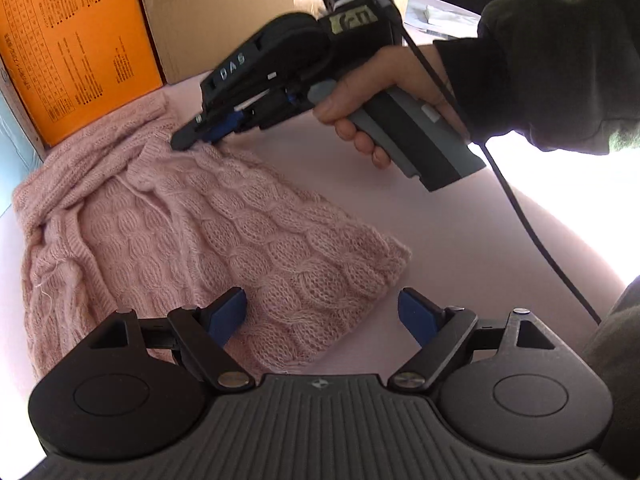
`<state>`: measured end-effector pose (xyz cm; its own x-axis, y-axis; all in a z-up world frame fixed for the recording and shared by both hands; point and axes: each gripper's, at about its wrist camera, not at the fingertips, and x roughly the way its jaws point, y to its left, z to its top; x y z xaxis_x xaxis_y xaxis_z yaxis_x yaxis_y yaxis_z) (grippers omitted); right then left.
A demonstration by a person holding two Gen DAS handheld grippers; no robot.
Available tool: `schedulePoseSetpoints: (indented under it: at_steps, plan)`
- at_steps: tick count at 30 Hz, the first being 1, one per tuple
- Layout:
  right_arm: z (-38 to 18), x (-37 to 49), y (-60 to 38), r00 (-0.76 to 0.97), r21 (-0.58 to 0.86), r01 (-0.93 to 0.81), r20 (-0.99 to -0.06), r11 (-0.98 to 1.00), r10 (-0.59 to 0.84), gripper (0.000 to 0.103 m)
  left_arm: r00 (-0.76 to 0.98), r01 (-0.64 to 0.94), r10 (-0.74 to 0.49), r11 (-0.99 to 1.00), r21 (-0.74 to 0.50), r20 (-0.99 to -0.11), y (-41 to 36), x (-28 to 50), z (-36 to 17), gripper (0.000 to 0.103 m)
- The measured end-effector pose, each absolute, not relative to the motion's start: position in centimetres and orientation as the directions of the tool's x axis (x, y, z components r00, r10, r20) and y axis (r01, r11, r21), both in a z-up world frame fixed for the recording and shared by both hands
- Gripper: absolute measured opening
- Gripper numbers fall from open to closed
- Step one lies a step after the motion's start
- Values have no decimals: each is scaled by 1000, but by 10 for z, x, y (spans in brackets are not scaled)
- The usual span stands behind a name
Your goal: Fold clothes
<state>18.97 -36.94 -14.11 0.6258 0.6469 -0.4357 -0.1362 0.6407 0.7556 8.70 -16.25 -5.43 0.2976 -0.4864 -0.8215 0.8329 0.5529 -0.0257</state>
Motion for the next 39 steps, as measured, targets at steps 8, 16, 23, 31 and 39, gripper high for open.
schedulePoseSetpoints:
  at_steps: [8, 16, 23, 31, 39]
  plan:
    - [-102, 186, -344, 630, 669, -340, -360, 661, 688, 39, 248, 860, -518, 507, -61, -819, -159, 82, -58, 87]
    - [-132, 200, -327, 603, 681, -240, -455, 692, 656, 38, 215, 895, -521, 444, -47, -826, -158, 68, -54, 92]
    - [-93, 162, -343, 618, 719, -258, -391, 646, 682, 72, 404, 771, -526, 637, -31, -748, -112, 80, -17, 92]
    - [-92, 84, -354, 547, 730, -203, -469, 653, 694, 71, 340, 550, -584, 760, -348, -737, -79, 125, -9, 92]
    - [-103, 63, -329, 535, 713, -145, -527, 686, 660, 23, 268, 555, -518, 772, -309, -812, -108, 130, -25, 34]
